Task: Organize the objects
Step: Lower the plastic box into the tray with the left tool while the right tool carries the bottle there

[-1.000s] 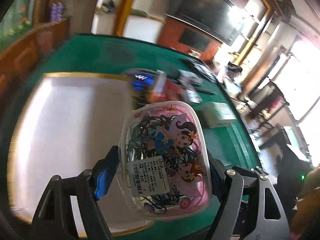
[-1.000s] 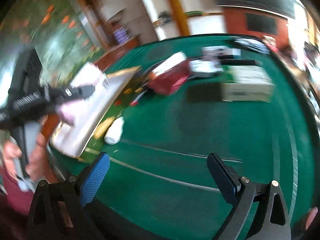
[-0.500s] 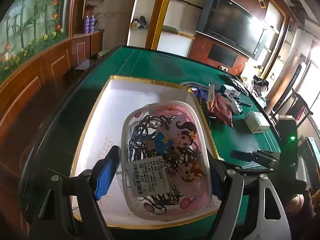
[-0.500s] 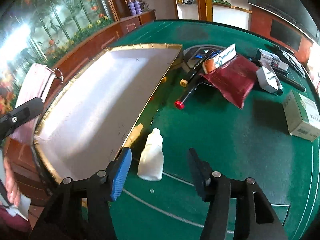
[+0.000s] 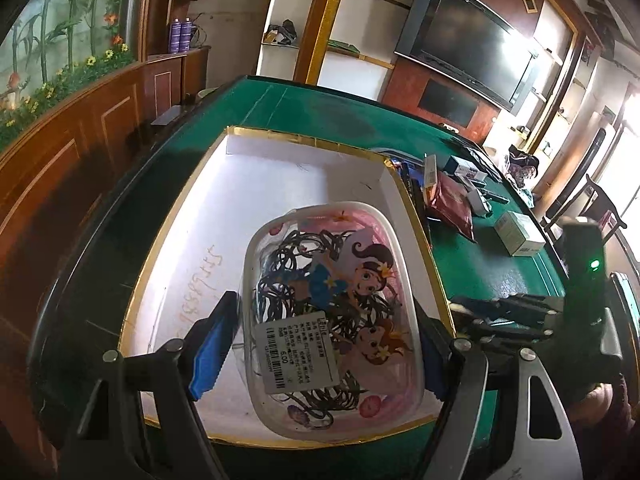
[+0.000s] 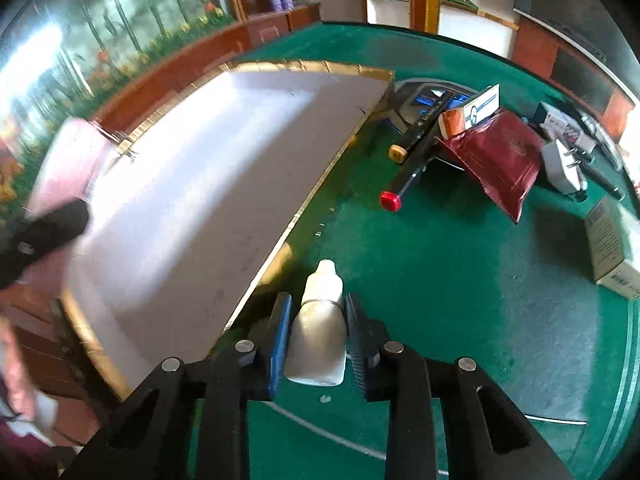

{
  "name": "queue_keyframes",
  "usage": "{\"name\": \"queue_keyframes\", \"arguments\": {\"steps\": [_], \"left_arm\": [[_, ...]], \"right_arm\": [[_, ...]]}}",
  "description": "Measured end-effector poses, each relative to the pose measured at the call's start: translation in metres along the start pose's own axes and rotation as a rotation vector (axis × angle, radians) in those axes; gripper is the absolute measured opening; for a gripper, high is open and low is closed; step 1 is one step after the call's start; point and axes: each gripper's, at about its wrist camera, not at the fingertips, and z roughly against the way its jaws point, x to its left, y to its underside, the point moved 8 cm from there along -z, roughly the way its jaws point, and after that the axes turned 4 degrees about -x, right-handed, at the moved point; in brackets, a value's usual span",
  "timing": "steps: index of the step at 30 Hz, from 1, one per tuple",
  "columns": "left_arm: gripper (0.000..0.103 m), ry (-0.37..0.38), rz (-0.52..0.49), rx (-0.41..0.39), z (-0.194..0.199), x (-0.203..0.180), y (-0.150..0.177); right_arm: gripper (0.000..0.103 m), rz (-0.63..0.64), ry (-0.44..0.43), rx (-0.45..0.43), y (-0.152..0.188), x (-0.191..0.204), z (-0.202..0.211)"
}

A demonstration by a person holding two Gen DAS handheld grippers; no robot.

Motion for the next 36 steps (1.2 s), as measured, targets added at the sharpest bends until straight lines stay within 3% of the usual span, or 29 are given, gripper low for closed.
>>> {"name": "queue_keyframes", "arguments": {"steps": [7, 13, 17, 23, 26, 28, 32, 36], "left_arm": [[0.078, -0.005, -0.009, 0.012, 0.002, -0.007, 0.003], [0.078, -0.013, -0.017, 0.001, 0.01, -0.013, 0.0], [0.078, 0.017, -0.026, -0.02, 0.025, -0.02, -0.016], [0.078, 0.118, -0.066, -0.066, 0.071, -0.042, -0.086], [0.078, 0.115, -0.075, -0.065, 0.086, -0.046, -0.142], [0.078, 0.073, -0.101, -0.046, 0.079, -0.046, -0.182], [0.078, -0.059, -0.155, -0.028, 0.037, -0.036, -0.229], [0.078, -0.087, -0.072, 0.036, -0.036, -0.008, -0.21]], "right_arm": [[0.029, 0.159, 0.118, 0.033, 0.008, 0.008, -0.013], [0.026, 0.082, 0.067, 0.024, 0.013, -0.005, -0.01], [0.026, -0.008, -0.012, -0.028, 0.008, -0.015, 0.018], [0.026, -0.114, -0.224, -0.155, -0.059, -0.021, 0.093], [0.027, -0.154, -0.323, -0.203, -0.118, -0.018, 0.128], [0.027, -0.202, -0.397, -0.209, -0.16, -0.013, 0.141], [0.027, -0.253, -0.411, -0.196, -0.221, -0.002, 0.117], [0.027, -0.341, -0.364, -0.083, -0.213, 0.001, 0.033]]}}
